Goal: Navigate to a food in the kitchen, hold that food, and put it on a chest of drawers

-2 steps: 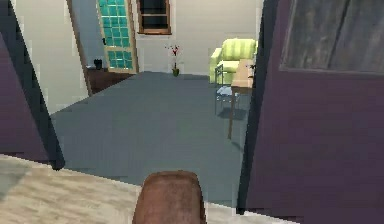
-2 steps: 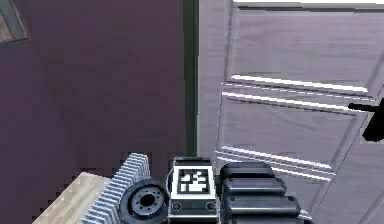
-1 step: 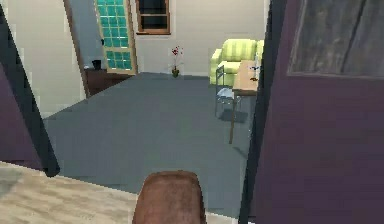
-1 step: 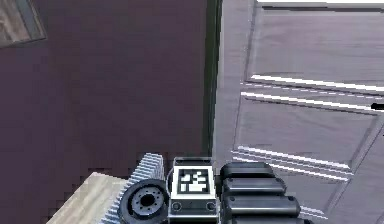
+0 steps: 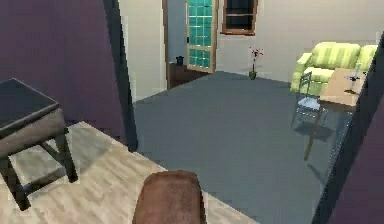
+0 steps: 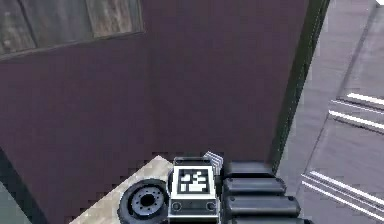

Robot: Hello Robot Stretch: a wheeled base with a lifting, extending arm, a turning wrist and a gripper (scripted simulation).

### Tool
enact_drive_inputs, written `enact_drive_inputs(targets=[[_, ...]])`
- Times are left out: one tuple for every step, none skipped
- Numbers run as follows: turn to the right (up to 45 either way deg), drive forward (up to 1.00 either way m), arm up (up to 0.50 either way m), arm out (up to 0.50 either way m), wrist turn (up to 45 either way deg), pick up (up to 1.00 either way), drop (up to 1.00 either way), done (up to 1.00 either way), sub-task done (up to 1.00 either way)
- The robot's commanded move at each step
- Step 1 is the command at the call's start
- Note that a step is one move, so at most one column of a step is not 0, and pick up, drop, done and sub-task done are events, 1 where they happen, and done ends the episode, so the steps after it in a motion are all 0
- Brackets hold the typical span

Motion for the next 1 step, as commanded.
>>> enact_drive_inputs(targets=[[0.0, 0.40, 0.00, 0.00, 0.0, 0.00, 0.00, 0.00, 0.00]])
